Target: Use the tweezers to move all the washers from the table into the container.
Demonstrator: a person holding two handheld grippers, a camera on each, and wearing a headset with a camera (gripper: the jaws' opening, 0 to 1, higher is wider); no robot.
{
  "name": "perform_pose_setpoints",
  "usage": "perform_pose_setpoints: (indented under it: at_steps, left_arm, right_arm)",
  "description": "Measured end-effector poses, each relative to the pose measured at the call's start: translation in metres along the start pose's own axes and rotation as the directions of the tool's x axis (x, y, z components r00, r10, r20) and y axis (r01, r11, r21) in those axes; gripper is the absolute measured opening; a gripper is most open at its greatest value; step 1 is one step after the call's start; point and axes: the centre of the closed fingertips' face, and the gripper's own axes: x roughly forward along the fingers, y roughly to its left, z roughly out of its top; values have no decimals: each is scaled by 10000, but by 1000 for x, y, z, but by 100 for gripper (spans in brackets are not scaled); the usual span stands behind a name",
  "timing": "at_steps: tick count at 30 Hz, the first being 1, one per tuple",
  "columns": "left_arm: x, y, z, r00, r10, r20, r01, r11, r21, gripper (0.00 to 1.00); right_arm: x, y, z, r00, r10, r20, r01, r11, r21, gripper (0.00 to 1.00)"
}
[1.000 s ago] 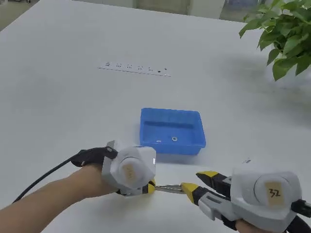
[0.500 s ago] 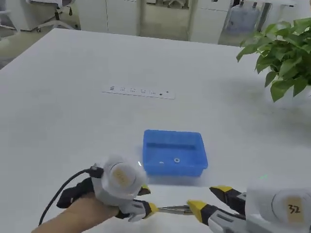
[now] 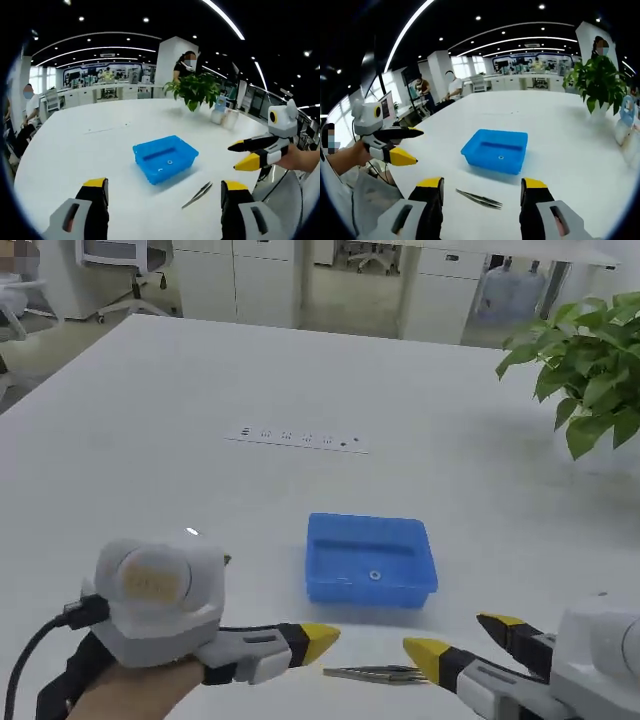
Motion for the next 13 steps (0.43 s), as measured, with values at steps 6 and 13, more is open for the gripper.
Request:
perform_pose_setpoints:
  at_steps: [6,13]
  left_arm:
    - [-14,7,-2,9981,617,44,-613,9962,-618,99]
    - [-24,16,2,9941,1033,342,-1002,9916,-814,99]
  right_arm:
    - [-2,-1,-2,9997,-253,-16,252,9994,-253,74]
    - [-7,-7,-4,9985,-553,53,554,9983,-165,85]
